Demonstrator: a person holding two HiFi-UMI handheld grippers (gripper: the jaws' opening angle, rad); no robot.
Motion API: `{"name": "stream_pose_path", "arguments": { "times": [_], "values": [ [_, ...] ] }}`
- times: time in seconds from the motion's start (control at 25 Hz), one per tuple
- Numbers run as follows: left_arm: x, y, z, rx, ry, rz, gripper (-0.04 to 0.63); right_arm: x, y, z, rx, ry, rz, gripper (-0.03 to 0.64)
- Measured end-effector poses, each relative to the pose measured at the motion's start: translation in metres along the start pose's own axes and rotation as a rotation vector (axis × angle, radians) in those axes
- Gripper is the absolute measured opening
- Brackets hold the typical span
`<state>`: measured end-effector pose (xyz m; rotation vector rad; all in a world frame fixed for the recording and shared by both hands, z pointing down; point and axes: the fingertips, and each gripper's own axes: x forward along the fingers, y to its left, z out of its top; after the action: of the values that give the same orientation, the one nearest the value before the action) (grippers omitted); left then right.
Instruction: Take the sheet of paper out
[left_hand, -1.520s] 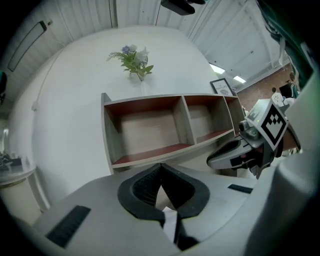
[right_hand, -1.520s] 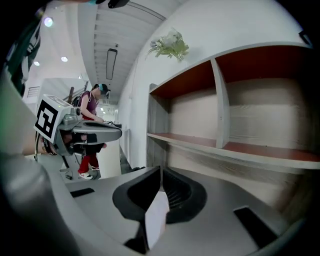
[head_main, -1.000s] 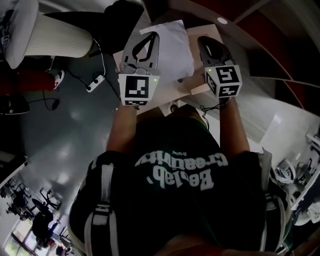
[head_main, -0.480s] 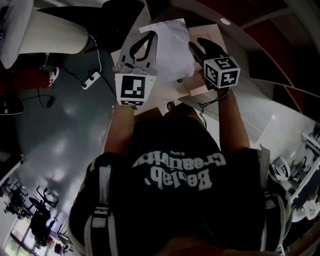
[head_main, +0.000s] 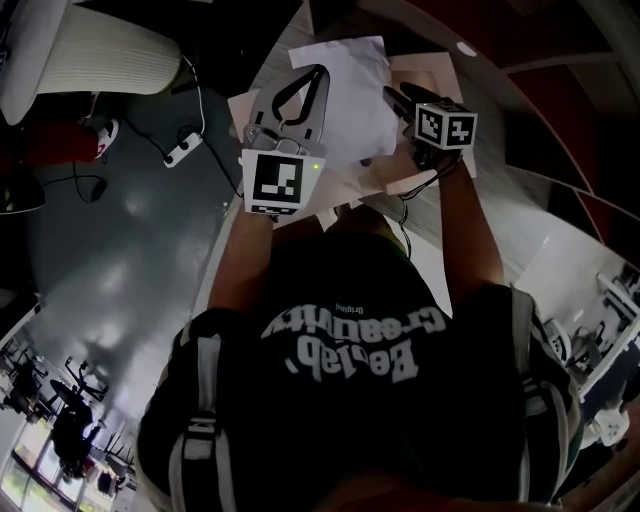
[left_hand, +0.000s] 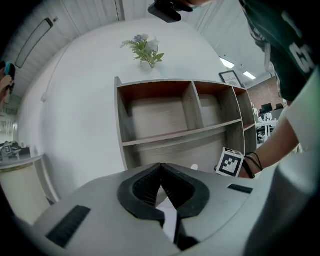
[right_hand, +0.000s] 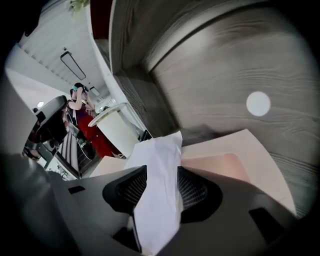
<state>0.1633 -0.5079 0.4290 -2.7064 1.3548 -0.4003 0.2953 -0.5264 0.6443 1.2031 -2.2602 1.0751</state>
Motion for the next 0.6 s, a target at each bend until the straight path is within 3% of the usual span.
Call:
{"name": "stream_pose_path", "arguments": {
  "times": [0.6],
  "values": [
    [-0.007, 0.014, -0.025, -0.027, 0.043, 0.005, 0.018, 0.056, -0.028, -0.035, 0.079, 0.143, 0.046, 0.209]
  ]
}}
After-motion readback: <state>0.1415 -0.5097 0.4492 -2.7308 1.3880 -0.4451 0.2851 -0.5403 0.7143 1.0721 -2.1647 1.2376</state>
